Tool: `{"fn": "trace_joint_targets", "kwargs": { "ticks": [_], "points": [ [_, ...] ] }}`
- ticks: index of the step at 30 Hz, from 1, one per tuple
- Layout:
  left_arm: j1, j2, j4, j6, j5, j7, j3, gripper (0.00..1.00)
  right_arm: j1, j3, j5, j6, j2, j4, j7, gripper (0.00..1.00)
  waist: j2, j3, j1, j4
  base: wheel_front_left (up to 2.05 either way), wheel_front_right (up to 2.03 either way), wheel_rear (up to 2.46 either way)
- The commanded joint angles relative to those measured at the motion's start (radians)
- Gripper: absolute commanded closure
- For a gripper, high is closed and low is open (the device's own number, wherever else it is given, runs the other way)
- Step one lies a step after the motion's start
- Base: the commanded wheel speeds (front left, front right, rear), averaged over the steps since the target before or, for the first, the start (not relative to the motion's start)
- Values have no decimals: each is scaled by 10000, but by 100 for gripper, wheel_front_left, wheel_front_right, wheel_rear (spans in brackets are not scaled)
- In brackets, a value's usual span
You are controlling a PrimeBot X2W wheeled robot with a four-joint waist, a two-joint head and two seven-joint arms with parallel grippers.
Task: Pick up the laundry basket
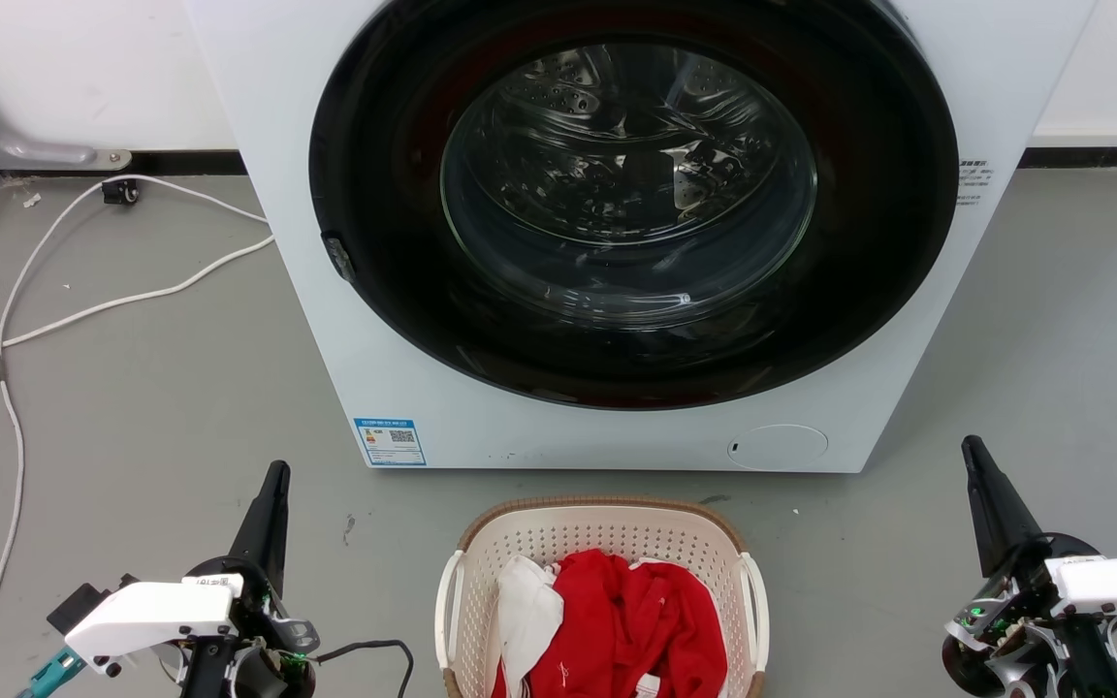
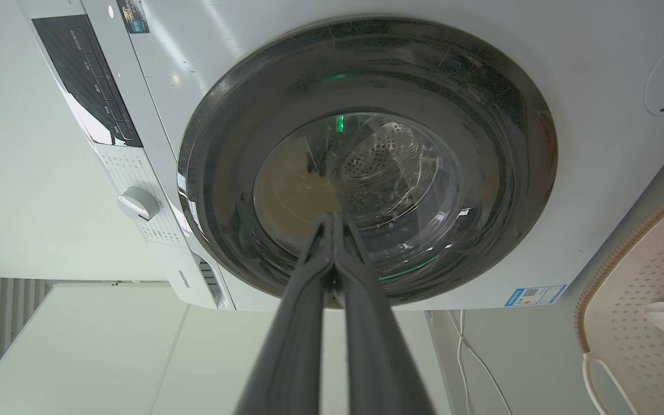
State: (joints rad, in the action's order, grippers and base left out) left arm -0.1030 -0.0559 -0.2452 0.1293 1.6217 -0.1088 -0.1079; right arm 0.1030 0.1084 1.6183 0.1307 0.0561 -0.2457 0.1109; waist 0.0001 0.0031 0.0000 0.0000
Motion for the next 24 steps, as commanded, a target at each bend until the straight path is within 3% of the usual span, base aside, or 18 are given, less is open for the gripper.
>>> {"fn": "trace_joint_targets", "kwargs": {
  "ticks": [1,24],
  "points": [
    [-105,18,-14,41,-68,-27,-30,100,118,18,-38,0,-35,-9,23,100,-1,0,0,0,0,0,0],
    [-109,28,-15,42,-89,-38,-54,100,121,33,-60,0,-46,-9,34,100,-1,0,0,0,0,0,0]
  ]
}}
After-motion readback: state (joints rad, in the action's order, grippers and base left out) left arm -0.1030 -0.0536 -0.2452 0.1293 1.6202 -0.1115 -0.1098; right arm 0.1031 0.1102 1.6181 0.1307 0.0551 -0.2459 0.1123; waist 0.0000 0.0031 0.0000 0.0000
